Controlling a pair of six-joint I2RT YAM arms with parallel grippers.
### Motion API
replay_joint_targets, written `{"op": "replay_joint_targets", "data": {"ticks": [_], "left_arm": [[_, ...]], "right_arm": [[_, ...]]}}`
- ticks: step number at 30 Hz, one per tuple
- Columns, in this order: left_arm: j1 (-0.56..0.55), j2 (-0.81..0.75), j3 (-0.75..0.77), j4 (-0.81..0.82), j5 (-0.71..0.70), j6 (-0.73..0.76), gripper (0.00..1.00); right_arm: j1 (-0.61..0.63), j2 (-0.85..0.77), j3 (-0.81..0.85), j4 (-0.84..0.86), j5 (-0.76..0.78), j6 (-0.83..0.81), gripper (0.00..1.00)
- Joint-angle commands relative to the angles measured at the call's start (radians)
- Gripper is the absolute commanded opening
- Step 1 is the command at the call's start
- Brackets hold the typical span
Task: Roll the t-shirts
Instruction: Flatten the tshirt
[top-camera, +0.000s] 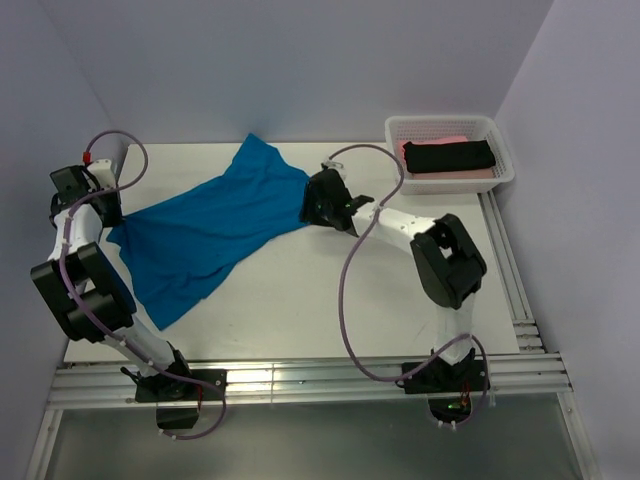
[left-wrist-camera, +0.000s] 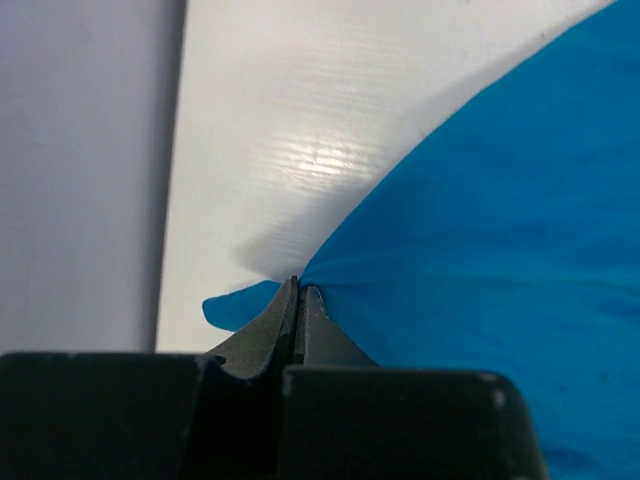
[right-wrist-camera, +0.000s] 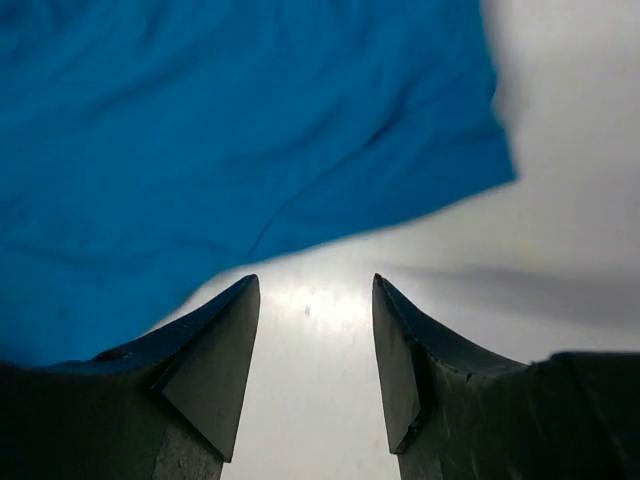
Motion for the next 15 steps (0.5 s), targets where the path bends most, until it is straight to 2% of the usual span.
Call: {"op": "replay_joint_targets", "data": {"ticks": [1, 7, 13, 15], "left_arm": [[0.000, 0.023, 0.075, 0.036, -0.034, 0.010, 0.00], [0.000, 0.020, 0.057, 0.047, -0.040, 0.019, 0.00], [0.002, 0.008, 0.043, 0.031, -0.024, 0.017, 0.00], [0.000, 0.004, 0.040, 0.028, -0.021, 0.017, 0.00]], "right_arm": [[-0.011, 0.123, 0.168, -0.101, 0.105, -0.052, 0.57], [-0.092, 0.305, 0.361, -0.174, 0.131, -0.086, 0.58], [-0.166, 0.309, 0.365, -0.162, 0.111, -0.124, 0.59], [-0.175, 0.297, 0.354, -0.153, 0.091, -0.136, 0.63]]}}
